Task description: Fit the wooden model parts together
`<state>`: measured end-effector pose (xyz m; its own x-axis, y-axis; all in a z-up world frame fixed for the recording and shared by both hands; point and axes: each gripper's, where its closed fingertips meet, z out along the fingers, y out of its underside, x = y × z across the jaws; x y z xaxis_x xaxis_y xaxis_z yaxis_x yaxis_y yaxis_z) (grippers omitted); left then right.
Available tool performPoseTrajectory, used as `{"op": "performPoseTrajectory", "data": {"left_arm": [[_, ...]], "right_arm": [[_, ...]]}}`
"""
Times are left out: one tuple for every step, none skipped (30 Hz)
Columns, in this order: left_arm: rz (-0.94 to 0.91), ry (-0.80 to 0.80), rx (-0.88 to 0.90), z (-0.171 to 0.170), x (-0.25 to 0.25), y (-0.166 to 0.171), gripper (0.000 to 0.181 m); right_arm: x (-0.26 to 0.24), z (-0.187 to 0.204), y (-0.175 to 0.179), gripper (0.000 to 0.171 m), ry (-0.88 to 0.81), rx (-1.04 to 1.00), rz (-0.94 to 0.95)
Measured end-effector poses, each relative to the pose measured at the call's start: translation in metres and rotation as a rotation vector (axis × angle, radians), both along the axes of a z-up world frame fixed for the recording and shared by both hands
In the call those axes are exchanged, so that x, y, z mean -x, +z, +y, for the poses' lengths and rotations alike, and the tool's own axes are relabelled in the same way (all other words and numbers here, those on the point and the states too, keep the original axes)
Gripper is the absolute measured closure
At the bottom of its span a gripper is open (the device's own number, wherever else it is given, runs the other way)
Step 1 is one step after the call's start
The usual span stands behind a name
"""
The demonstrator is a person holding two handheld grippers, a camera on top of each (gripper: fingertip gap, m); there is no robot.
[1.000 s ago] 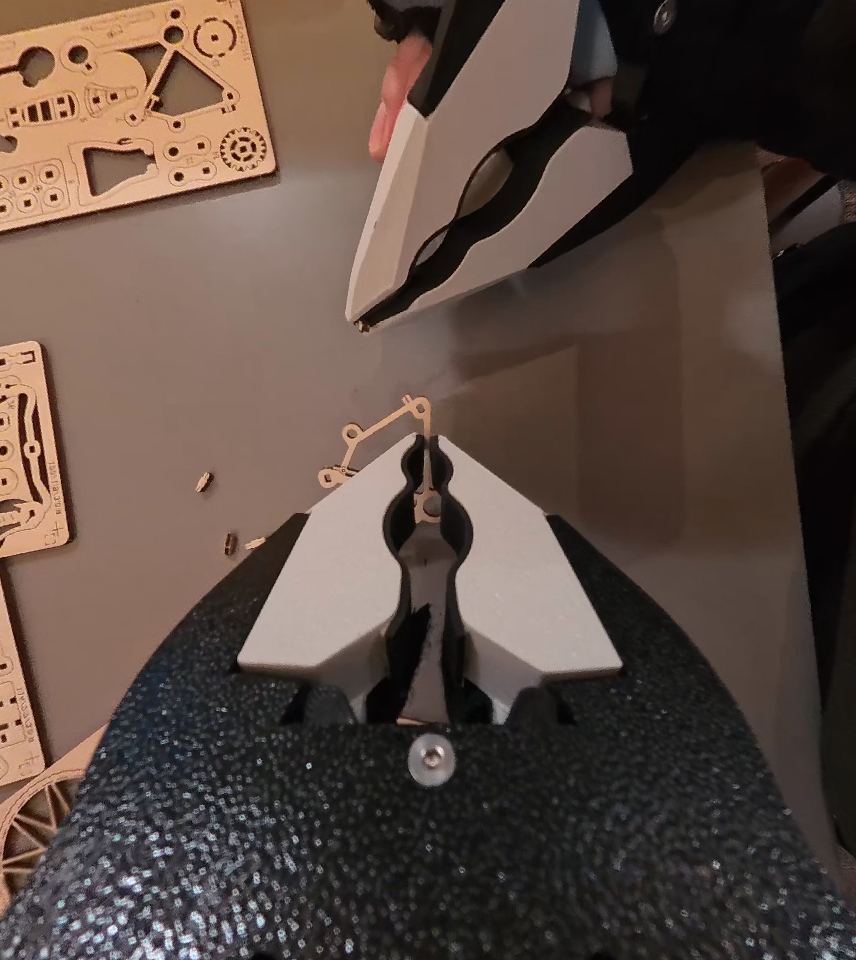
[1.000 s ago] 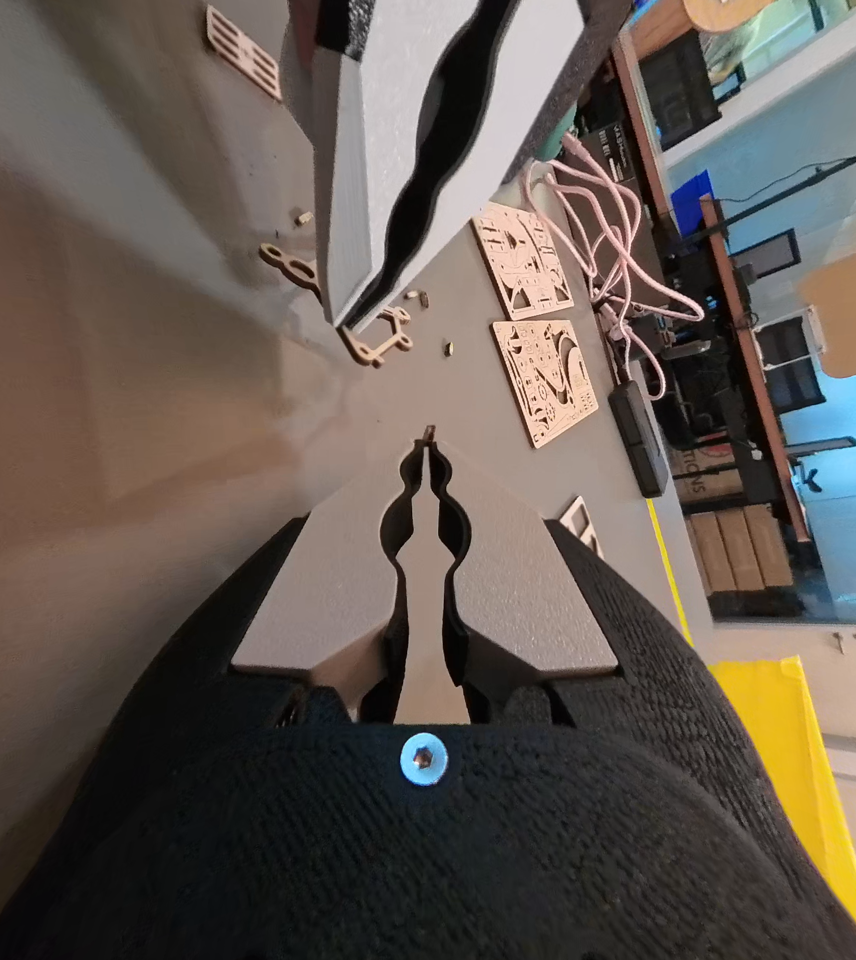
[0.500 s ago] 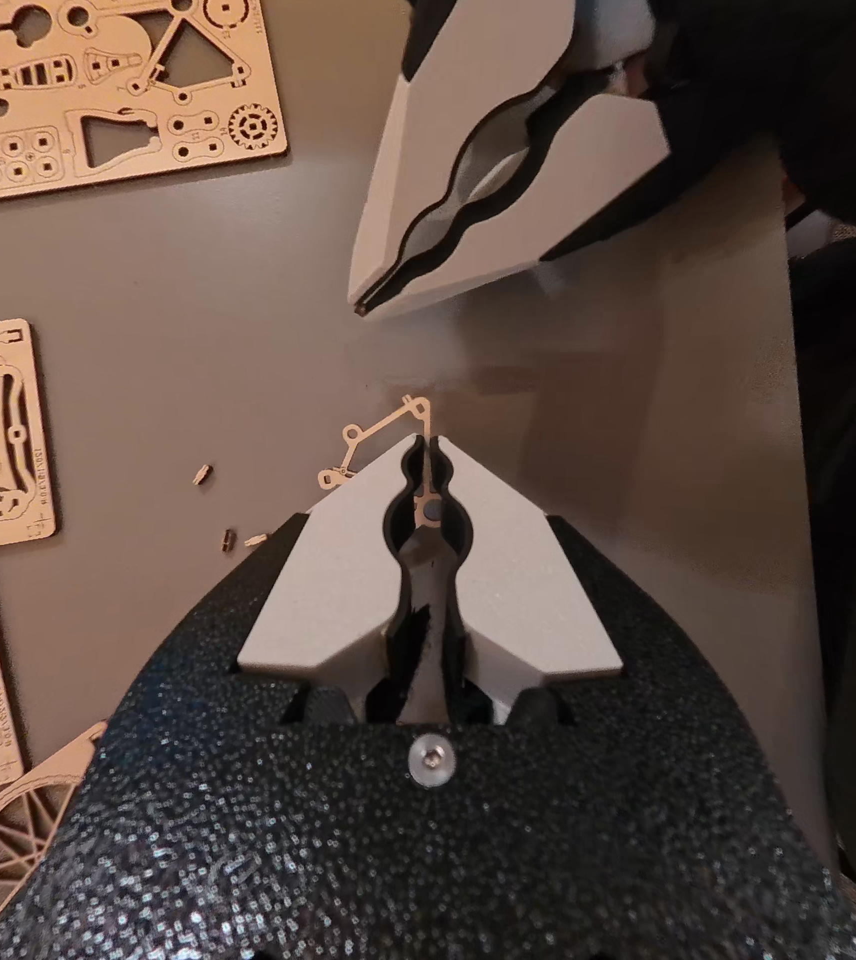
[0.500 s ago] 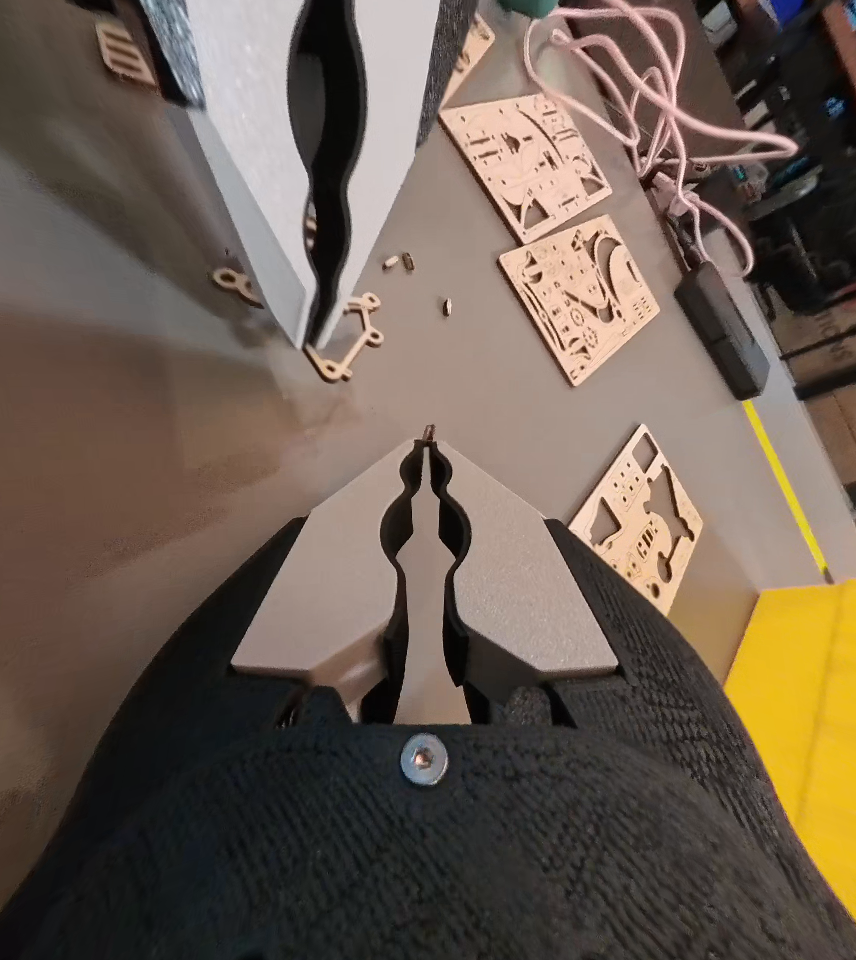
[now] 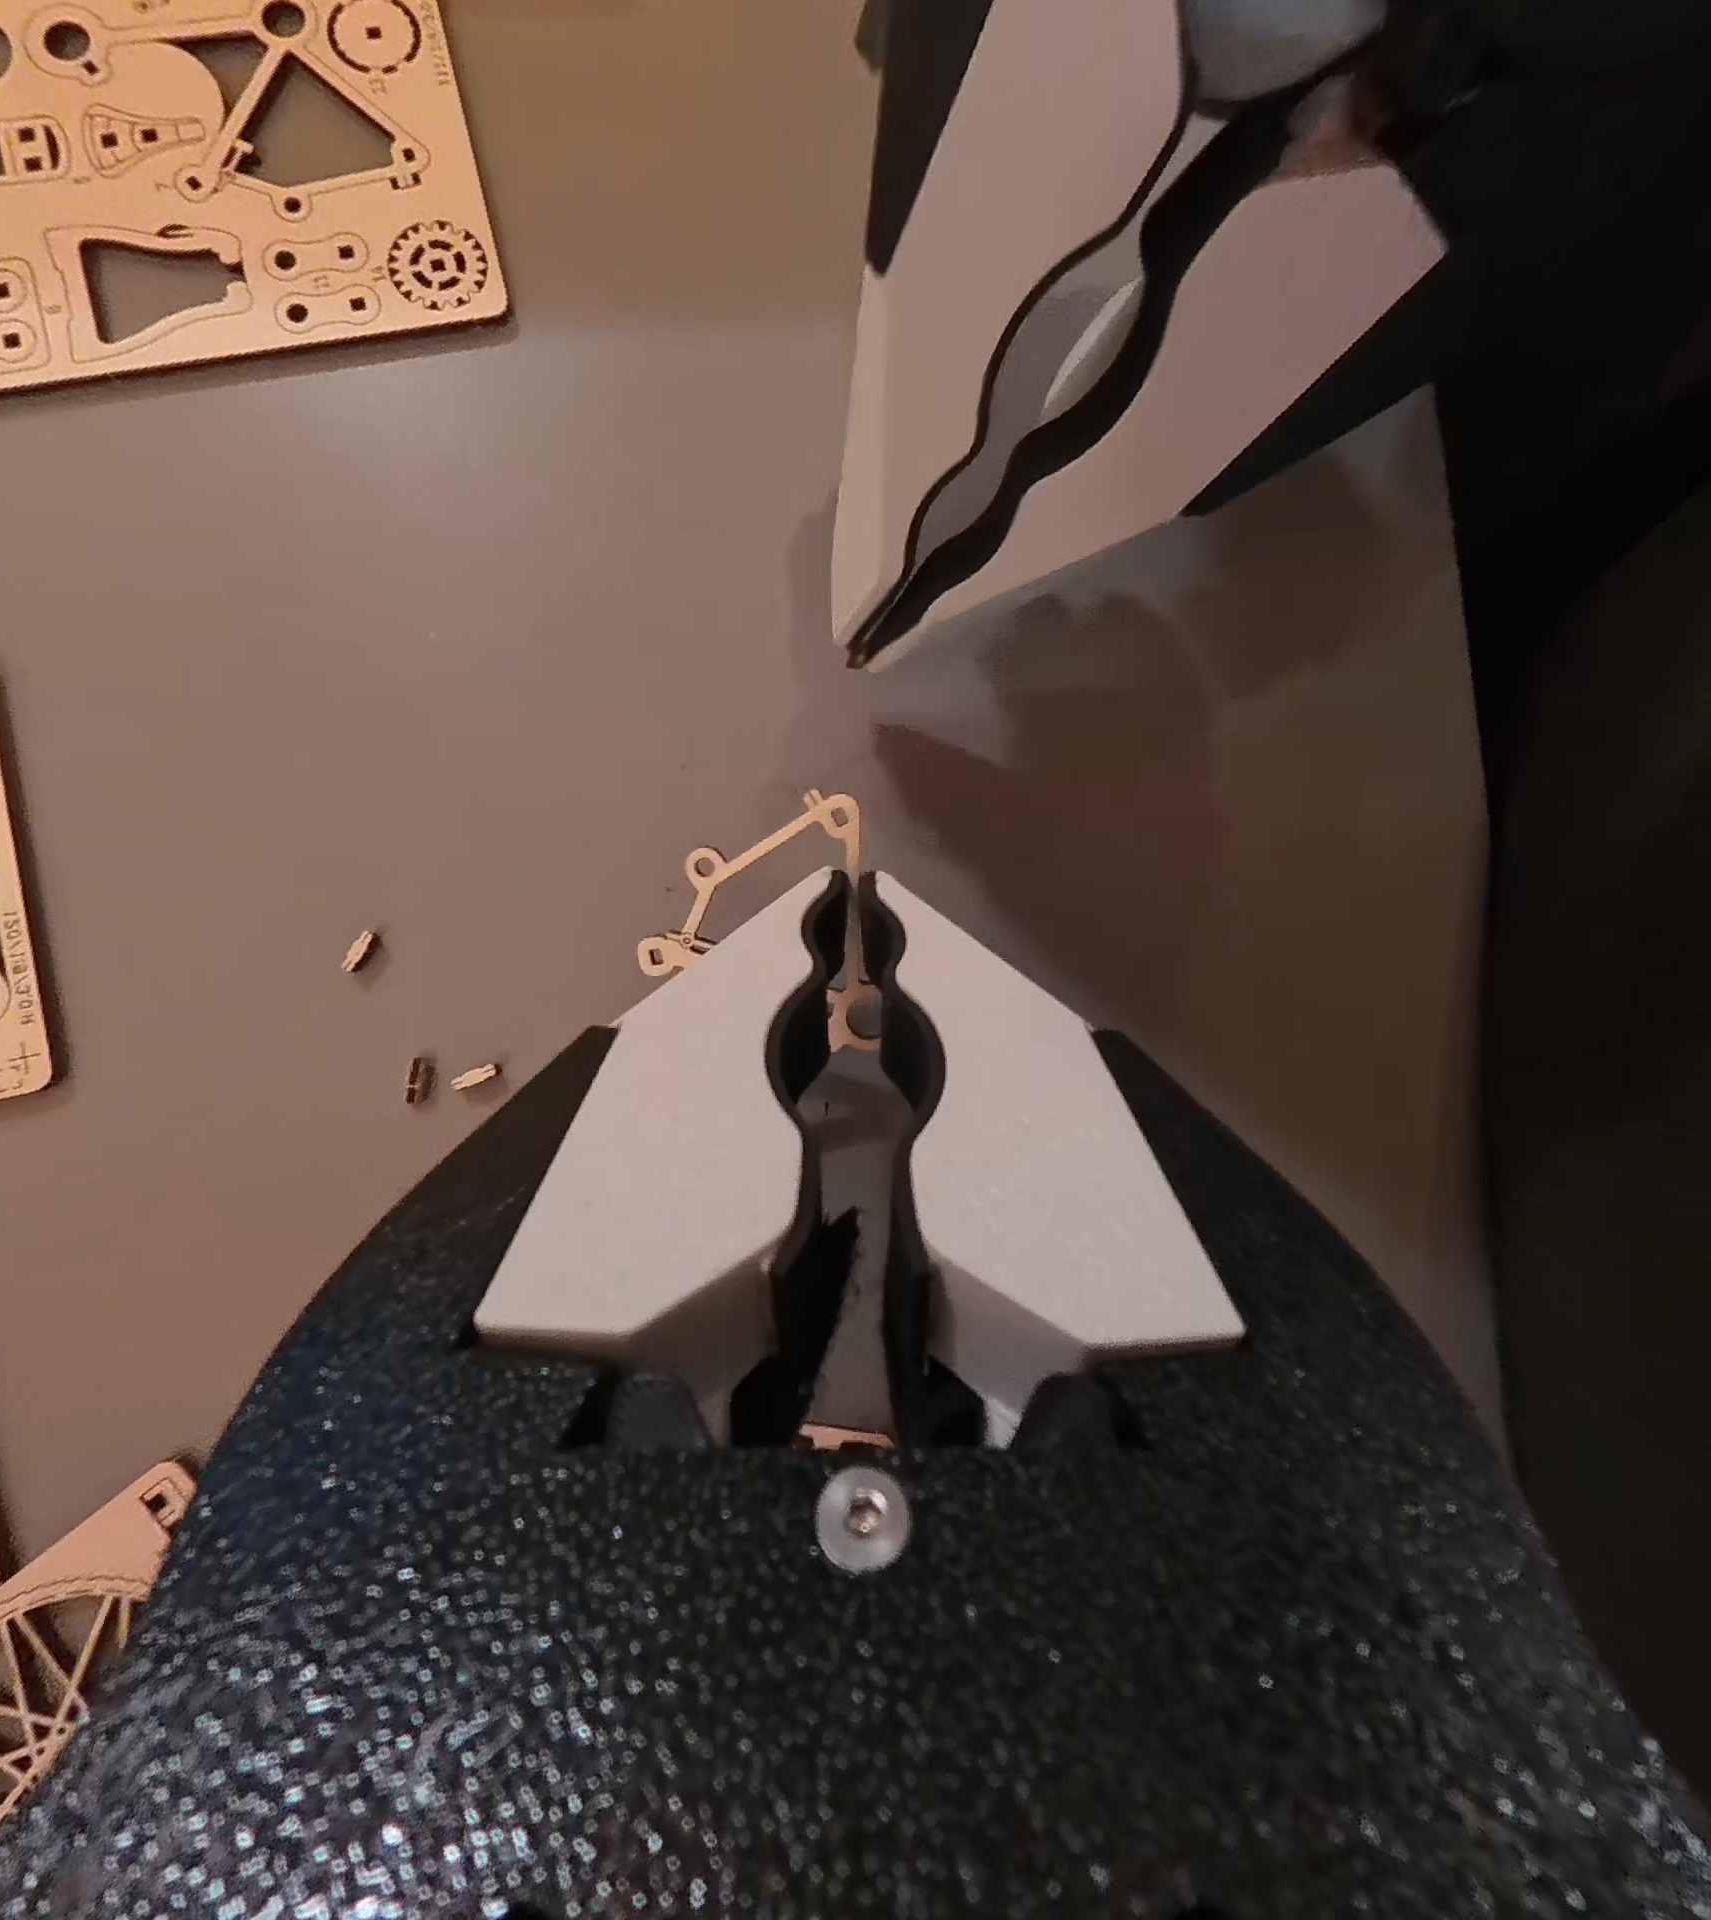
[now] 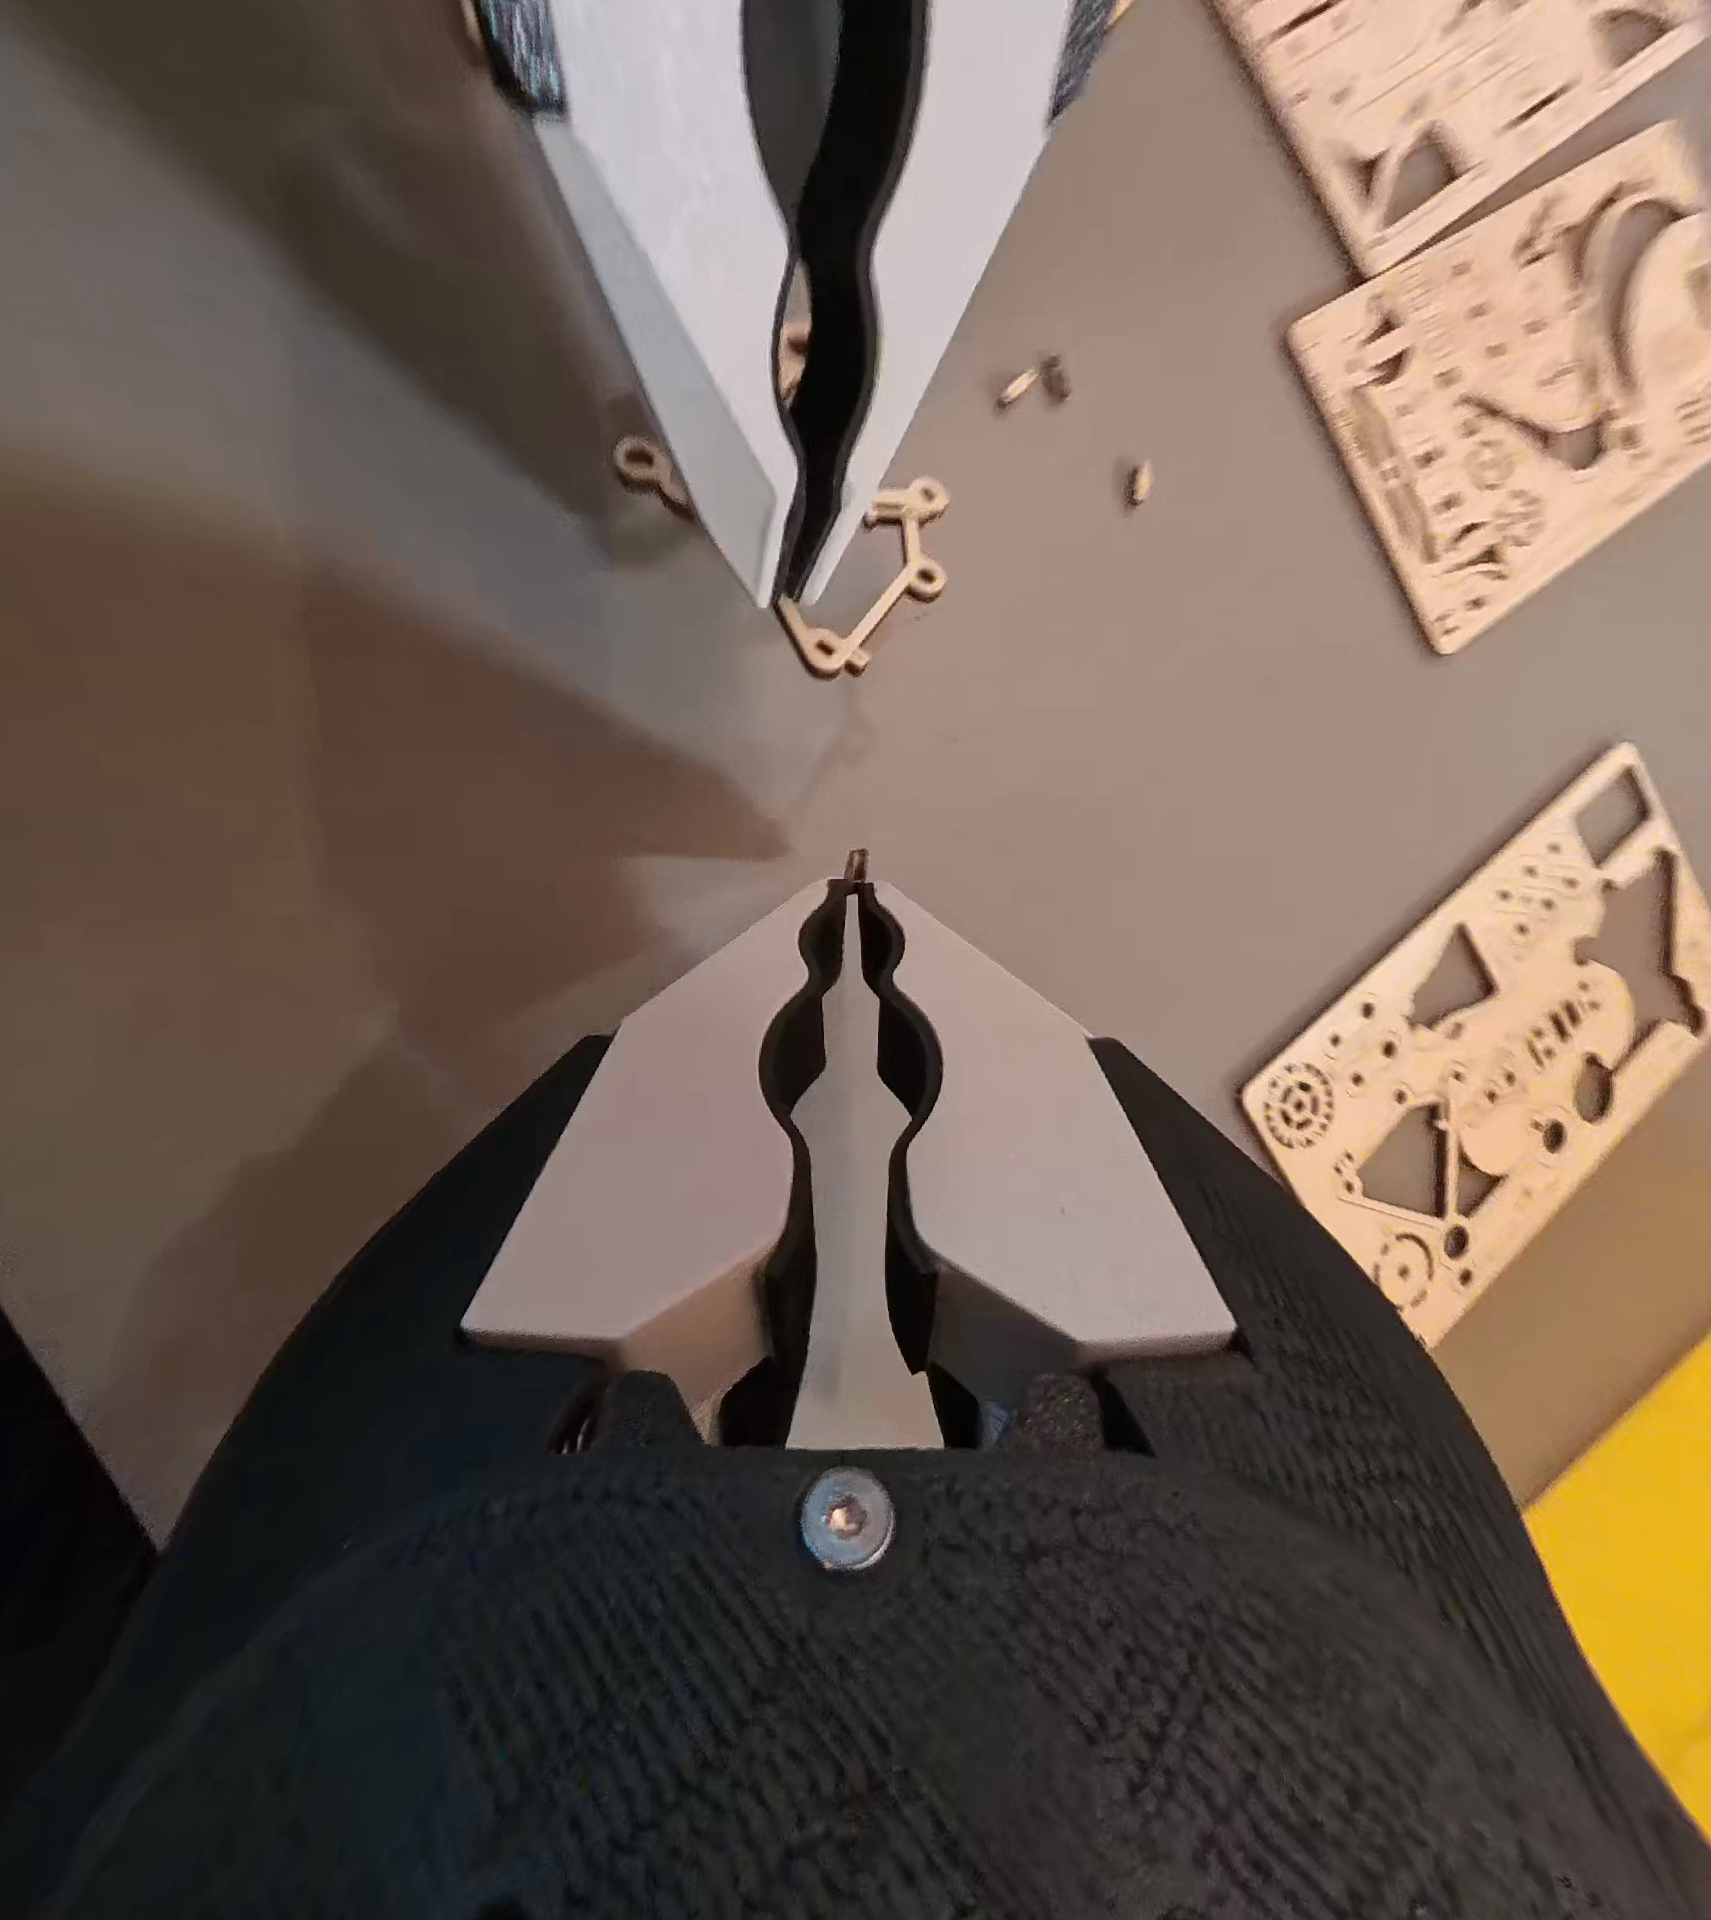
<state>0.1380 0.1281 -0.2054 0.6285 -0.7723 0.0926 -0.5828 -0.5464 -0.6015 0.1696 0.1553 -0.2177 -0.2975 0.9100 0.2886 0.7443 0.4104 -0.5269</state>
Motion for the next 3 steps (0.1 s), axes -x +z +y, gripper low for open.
{"op": "performPoseTrajectory", "data": {"left_arm": [[0.001, -0.001, 0.006, -0.0003, 0.0004, -0.0010, 0.181], [-0.003, -0.002, 0.012, -0.0006, 0.0004, -0.0018, 0.181], [-0.010, -0.002, 0.020, -0.0007, 0.0003, -0.0026, 0.181]], "right_arm": [[0.0009, 0.0005, -0.0026, 0.171, 0.006, -0.003, -0.009], [0.0018, 0.0004, -0.0043, 0.171, 0.013, -0.001, -0.013], [0.0021, 0.0001, -0.0055, 0.171, 0.020, 0.002, -0.018]]}}
